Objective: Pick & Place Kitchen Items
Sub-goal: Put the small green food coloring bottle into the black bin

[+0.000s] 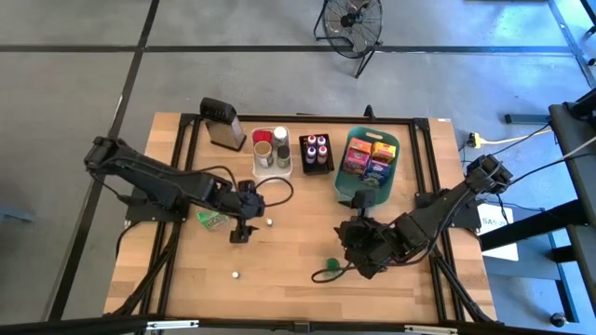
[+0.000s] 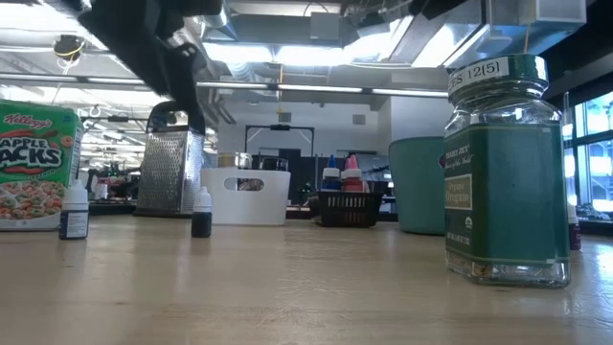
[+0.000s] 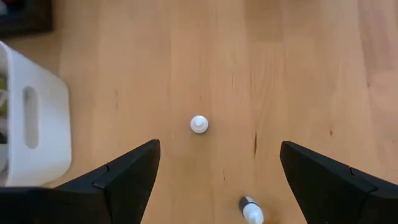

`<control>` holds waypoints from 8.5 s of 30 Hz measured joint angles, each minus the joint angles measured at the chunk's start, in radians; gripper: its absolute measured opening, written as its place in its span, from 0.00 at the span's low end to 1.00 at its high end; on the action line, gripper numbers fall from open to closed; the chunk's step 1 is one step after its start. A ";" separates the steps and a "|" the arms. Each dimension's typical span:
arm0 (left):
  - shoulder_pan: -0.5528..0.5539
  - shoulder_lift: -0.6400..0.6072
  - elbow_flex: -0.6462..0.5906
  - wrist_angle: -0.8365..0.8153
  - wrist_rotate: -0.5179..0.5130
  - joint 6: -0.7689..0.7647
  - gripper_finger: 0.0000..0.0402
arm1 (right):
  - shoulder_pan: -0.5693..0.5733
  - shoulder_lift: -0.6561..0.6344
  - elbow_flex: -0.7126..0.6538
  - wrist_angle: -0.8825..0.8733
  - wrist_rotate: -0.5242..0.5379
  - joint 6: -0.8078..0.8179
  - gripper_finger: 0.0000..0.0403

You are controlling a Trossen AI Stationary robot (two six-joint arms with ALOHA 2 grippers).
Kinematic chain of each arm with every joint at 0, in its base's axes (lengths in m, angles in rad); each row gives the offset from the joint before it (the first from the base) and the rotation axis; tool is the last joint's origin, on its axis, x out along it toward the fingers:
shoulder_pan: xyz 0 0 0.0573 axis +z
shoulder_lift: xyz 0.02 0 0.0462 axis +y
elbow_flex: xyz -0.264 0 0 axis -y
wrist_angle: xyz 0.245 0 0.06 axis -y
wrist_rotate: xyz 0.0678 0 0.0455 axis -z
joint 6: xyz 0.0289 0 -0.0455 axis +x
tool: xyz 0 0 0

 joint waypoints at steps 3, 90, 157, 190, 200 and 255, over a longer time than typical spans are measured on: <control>0.000 0.046 0.000 0.000 0.000 0.014 0.82 | 0.000 0.000 0.000 0.005 -0.002 0.000 0.92; 0.063 0.402 -0.017 0.207 0.008 0.222 0.62 | 0.054 0.001 0.000 0.015 -0.063 -0.003 0.92; 0.157 0.407 0.349 -0.143 -0.020 0.482 0.17 | 0.214 0.001 0.000 -0.028 0.081 0.045 0.92; 0.569 0.614 0.640 0.071 0.353 0.848 0.16 | 0.312 0.001 0.000 -0.253 0.155 0.312 0.92; 0.619 0.697 0.640 0.085 0.379 0.808 0.16 | 0.312 0.001 0.000 -0.260 0.150 0.312 0.92; 0.661 0.809 0.639 0.068 0.340 0.689 0.25 | 0.312 0.001 -0.034 -0.260 0.102 0.356 0.92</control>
